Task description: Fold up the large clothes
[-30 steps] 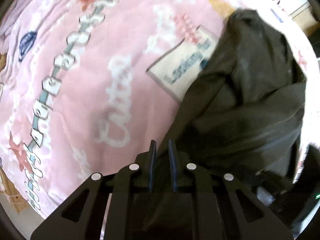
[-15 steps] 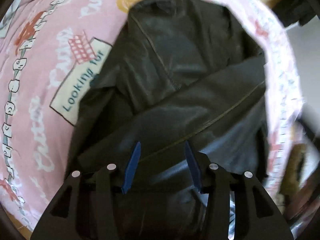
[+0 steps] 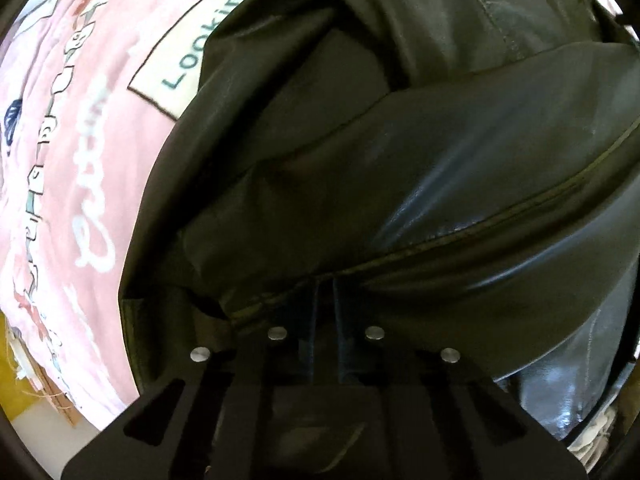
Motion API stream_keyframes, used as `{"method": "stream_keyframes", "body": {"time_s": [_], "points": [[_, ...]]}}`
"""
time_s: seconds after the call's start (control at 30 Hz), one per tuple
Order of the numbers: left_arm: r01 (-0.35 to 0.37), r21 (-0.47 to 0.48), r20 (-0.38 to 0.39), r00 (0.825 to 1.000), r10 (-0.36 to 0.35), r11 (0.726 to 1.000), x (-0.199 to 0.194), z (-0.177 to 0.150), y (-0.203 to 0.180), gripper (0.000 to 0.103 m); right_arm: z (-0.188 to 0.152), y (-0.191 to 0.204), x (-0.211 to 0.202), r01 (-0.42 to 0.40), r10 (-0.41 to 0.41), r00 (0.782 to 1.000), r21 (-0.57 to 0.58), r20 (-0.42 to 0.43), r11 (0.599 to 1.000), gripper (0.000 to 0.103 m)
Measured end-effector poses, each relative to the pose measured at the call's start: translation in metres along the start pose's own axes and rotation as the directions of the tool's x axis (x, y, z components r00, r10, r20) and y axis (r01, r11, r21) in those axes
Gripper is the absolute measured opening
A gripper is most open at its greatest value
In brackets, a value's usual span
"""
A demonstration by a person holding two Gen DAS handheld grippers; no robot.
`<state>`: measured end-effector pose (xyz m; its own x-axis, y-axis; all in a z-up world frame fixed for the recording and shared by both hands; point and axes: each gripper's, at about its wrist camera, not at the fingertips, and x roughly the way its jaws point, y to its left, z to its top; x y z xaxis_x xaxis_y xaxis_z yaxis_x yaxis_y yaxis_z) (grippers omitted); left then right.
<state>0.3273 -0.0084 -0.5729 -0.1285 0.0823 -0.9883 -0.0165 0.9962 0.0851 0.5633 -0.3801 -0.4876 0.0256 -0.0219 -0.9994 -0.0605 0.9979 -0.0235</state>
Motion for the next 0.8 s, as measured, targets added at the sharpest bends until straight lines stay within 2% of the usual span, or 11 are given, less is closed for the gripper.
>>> {"method": "stream_keyframes", "body": {"time_s": [0.03, 0.17, 0.33, 0.43, 0.5, 0.57, 0.6, 0.63, 0.67, 0.7, 0.8], "points": [[-0.022, 0.007, 0.003, 1.000, 0.022, 1.000, 0.001, -0.002, -0.003, 0.007, 0.001, 0.011, 0.002, 0.018, -0.017, 1.000, -0.067, 0.010, 0.998, 0.038], [-0.076, 0.036, 0.013, 0.997, 0.076, 0.996, 0.008, -0.009, -0.017, 0.006, 0.003, 0.033, 0.007, 0.172, -0.173, 0.985, -0.165, 0.009, 0.971, 0.024], [-0.061, 0.013, -0.001, 0.998, 0.061, 0.998, 0.009, -0.011, -0.023, 0.006, 0.018, 0.011, -0.007, 0.229, -0.229, 0.971, 0.010, 0.064, 0.973, 0.000], [-0.074, 0.009, -0.011, 0.997, 0.074, 0.997, 0.010, -0.007, -0.020, 0.007, 0.036, -0.012, -0.014, 0.378, -0.385, 0.917, 0.082, 0.103, 0.922, 0.000], [-0.081, 0.029, 0.007, 0.997, 0.080, 0.996, 0.007, -0.013, -0.019, 0.007, 0.043, -0.034, -0.013, 0.133, -0.146, 0.986, 0.151, 0.078, 0.980, 0.000], [-0.117, 0.068, 0.023, 0.993, 0.115, 0.991, 0.007, -0.015, -0.027, 0.006, 0.042, -0.044, -0.024, 0.030, -0.045, 0.995, 0.173, 0.086, 0.984, 0.001], [-0.129, 0.083, 0.026, 0.991, 0.128, 0.988, 0.007, -0.016, -0.031, 0.006, 0.040, -0.045, -0.029, 0.000, -0.015, 0.996, 0.161, 0.092, 0.987, 0.003], [-0.132, 0.086, 0.027, 0.991, 0.130, 0.988, 0.008, -0.017, -0.032, 0.006, 0.037, -0.041, -0.030, -0.041, 0.032, 0.997, 0.124, 0.068, 0.991, 0.020], [-0.126, 0.082, 0.023, 0.992, 0.124, 0.989, 0.007, -0.017, -0.031, 0.006, 0.036, -0.036, -0.028, -0.046, 0.043, 0.998, 0.091, 0.036, 0.995, 0.062], [-0.121, 0.080, 0.019, 0.993, 0.120, 0.989, 0.007, -0.018, -0.031, 0.006, 0.029, -0.025, -0.024, -0.025, 0.025, 1.000, 0.032, -0.011, 0.999, 0.081], [-0.127, 0.099, 0.028, 0.992, 0.124, 0.987, 0.006, -0.020, -0.036, 0.006, 0.009, 0.002, -0.017, -0.006, 0.002, 0.999, -0.112, -0.033, 0.994, 0.090]]}}
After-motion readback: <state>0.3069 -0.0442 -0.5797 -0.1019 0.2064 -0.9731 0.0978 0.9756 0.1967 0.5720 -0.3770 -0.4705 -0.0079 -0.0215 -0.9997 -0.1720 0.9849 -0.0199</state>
